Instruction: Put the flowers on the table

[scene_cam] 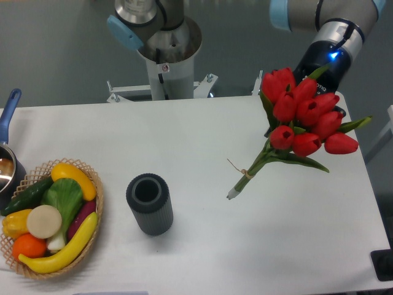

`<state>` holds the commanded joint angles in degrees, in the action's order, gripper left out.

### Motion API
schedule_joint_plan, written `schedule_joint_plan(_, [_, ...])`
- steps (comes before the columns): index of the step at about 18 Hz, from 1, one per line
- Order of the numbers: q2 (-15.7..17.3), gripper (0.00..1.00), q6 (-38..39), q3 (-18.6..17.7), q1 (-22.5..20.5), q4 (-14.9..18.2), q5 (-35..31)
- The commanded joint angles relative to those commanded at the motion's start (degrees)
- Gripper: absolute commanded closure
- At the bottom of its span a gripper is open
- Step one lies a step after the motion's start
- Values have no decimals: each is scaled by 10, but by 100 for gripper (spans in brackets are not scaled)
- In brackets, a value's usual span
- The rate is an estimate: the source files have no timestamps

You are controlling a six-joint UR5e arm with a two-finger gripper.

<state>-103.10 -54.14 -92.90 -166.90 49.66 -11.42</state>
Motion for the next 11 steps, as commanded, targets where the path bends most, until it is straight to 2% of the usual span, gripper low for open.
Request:
schedule_joint_plan(6, [4, 57, 0, -9, -3, 0, -3])
schedule_joint_plan(11, [18, 57, 1, -11, -9, 0, -86])
